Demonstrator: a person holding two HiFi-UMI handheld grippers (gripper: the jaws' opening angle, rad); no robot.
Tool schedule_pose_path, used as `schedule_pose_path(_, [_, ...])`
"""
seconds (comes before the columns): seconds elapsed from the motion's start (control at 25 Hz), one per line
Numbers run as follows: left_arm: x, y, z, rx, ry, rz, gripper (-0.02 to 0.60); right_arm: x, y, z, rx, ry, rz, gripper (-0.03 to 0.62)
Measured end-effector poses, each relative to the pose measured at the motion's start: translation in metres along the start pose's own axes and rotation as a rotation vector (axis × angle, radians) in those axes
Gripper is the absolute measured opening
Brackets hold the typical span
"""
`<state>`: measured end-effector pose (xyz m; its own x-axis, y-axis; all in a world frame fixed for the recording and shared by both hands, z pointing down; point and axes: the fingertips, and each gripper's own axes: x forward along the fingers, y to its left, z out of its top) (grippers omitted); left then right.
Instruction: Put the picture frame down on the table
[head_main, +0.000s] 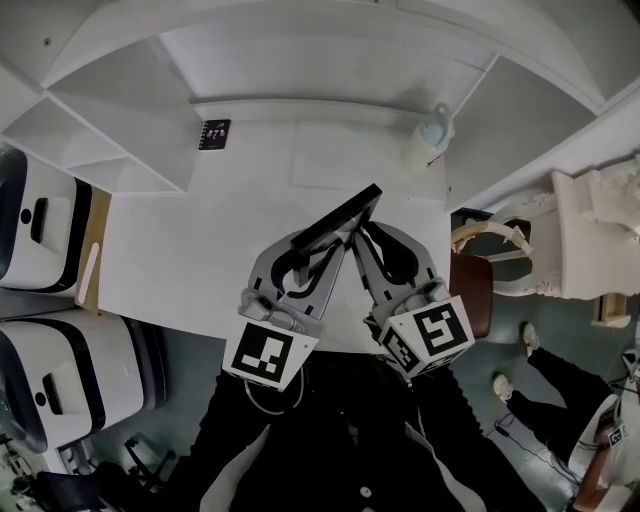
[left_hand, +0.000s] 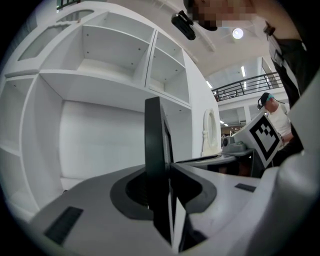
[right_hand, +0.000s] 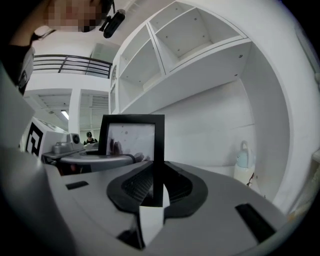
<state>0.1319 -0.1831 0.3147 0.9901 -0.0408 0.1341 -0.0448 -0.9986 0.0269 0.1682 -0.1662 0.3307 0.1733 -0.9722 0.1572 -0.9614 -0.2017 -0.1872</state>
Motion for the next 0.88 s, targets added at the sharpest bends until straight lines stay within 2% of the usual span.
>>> schedule_pose_path(0.24, [0.007, 0.013, -0.015, -0.020, 0.042, 0.046, 0.131, 0.007, -0.010, -0.015, 0.050, 0.037, -0.068, 0.066])
schedule_pose_path(0.36, [0.013, 0.018, -0.026, 0.002, 0.061, 0.065, 0.168, 0.009, -0.018, -0.025, 0.078, 0.061, -0.103, 0.066])
schedule_pose_path(0.64, [0.027, 0.015, -0.051, 0.044, 0.121, 0.066, 0.187, 0.007, -0.036, -0.048, 0.172, 0.095, -0.170, 0.066])
schedule_pose_path(0.88, [0.033, 0.016, -0.059, 0.037, 0.138, 0.041, 0.231, 0.004, -0.041, -0.054, 0.226, 0.093, -0.164, 0.066])
